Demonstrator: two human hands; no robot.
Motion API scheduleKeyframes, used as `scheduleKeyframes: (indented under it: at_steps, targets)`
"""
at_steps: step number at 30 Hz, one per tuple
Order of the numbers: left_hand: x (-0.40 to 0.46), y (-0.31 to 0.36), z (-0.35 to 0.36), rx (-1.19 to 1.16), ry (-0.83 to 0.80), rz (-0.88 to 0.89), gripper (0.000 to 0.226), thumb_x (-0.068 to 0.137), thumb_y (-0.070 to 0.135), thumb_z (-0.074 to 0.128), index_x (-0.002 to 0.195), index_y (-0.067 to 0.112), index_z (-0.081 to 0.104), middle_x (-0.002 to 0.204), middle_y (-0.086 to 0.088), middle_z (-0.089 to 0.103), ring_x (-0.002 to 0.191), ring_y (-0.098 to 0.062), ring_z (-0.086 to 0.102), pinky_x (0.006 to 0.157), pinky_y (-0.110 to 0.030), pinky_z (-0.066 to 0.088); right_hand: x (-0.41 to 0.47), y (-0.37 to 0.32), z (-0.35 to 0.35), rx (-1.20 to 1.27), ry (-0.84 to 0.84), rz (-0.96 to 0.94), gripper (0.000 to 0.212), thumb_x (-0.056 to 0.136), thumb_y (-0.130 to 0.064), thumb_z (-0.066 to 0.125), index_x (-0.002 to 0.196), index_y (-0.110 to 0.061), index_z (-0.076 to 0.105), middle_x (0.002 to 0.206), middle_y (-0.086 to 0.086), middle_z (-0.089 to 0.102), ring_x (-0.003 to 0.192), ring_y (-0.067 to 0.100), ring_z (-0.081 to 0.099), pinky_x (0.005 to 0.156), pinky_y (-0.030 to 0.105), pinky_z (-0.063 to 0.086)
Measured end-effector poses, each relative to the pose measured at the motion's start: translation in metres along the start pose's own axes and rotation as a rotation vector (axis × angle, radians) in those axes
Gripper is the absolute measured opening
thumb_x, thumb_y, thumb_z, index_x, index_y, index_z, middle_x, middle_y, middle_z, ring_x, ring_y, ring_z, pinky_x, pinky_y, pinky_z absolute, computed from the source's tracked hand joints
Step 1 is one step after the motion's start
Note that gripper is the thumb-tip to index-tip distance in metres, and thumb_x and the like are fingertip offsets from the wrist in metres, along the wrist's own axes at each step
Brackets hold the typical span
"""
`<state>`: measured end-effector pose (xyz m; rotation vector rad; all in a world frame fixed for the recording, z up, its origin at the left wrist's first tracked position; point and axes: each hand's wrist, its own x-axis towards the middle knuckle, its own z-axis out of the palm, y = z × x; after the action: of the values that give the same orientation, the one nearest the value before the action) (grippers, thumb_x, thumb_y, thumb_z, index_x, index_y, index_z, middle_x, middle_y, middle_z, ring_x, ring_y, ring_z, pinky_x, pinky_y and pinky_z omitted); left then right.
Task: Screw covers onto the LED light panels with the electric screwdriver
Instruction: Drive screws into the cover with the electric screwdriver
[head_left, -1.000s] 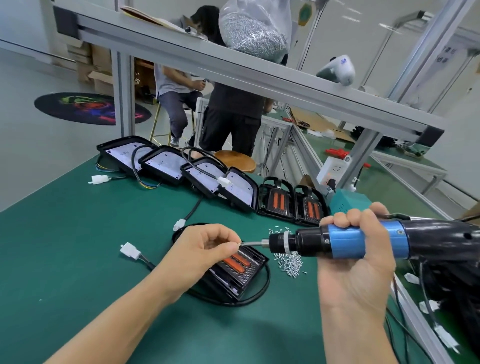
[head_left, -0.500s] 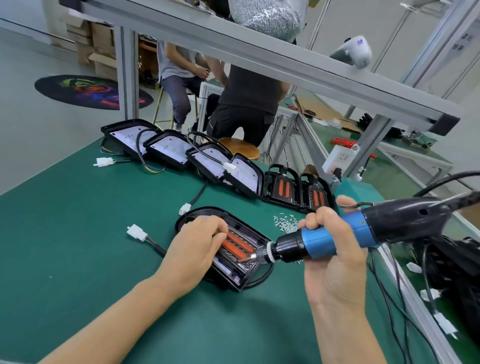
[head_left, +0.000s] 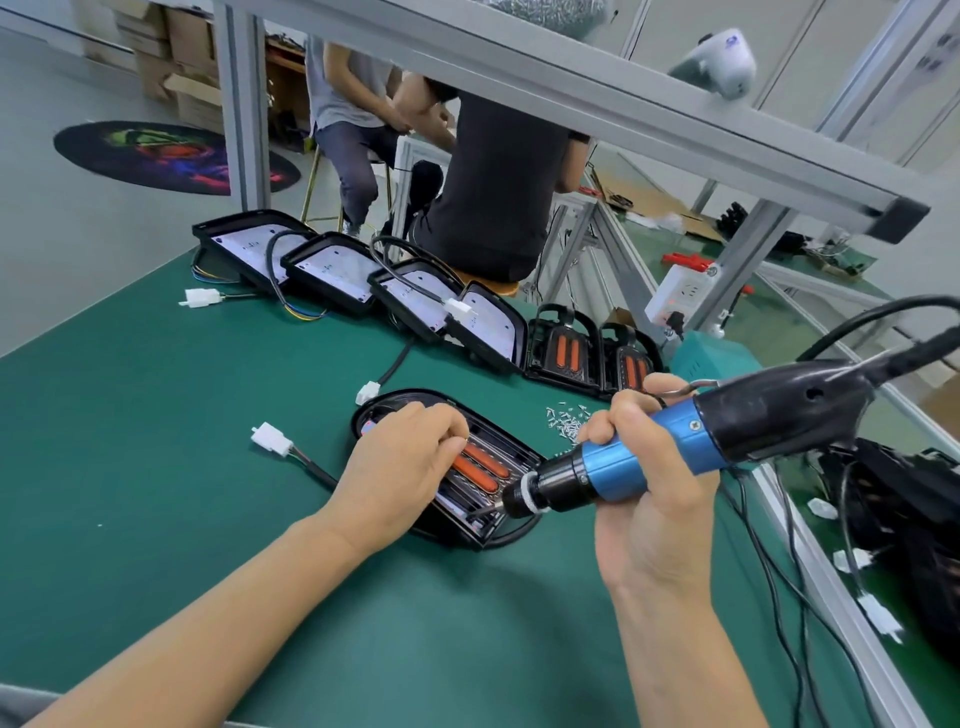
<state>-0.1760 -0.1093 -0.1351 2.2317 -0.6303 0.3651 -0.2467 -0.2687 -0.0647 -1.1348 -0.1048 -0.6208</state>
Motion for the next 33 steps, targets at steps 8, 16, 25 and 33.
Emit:
scheduleKeyframes:
  at_steps: [8, 16, 25, 33]
  targets:
    - [0.002, 0.000, 0.001, 0.001, -0.008, -0.021, 0.010, 0.097, 0.024, 0.047, 0.092, 0.023, 0.056, 0.080, 0.006, 0.053, 0.082, -0.015, 0.048, 0.077, -0.036, 0.042, 0.000, 0.000, 0.001, -0.044, -0.040, -0.018, 0.026, 0.070, -0.006, 0.067, 0.070, -0.032, 0.061, 0.066, -0.006, 0.054, 0.063, 0.017, 0.051, 0.065, 0.025, 0.047]
    - [0.006, 0.000, -0.001, 0.017, -0.040, -0.012, 0.010, 0.096, 0.026, 0.048, 0.092, 0.024, 0.057, 0.080, 0.006, 0.055, 0.082, -0.017, 0.049, 0.078, -0.038, 0.042, -0.001, 0.000, -0.003, 0.018, 0.027, -0.005, 0.026, 0.074, -0.004, 0.064, 0.087, -0.026, 0.058, 0.068, -0.004, 0.054, 0.065, 0.018, 0.051, 0.072, 0.031, 0.044]
    - [0.044, 0.016, 0.006, 0.040, -0.105, 0.113, 0.009, 0.091, 0.019, 0.056, 0.083, 0.022, 0.060, 0.073, 0.014, 0.051, 0.076, -0.012, 0.046, 0.072, -0.030, 0.034, 0.005, -0.015, -0.040, 0.144, 0.337, -0.148, 0.028, 0.077, -0.005, 0.058, 0.099, -0.022, 0.052, 0.062, -0.009, 0.056, 0.059, 0.009, 0.055, 0.066, 0.022, 0.050]
    - [0.110, 0.052, 0.070, 0.261, -0.528, 0.094, 0.016, 0.089, 0.015, 0.052, 0.076, 0.022, 0.057, 0.078, 0.006, 0.055, 0.076, -0.016, 0.050, 0.073, -0.027, 0.037, 0.036, -0.011, -0.064, 0.106, 0.518, -0.236, 0.032, 0.074, -0.009, 0.066, 0.100, -0.020, 0.053, 0.066, -0.005, 0.056, 0.062, 0.012, 0.055, 0.067, 0.022, 0.050]
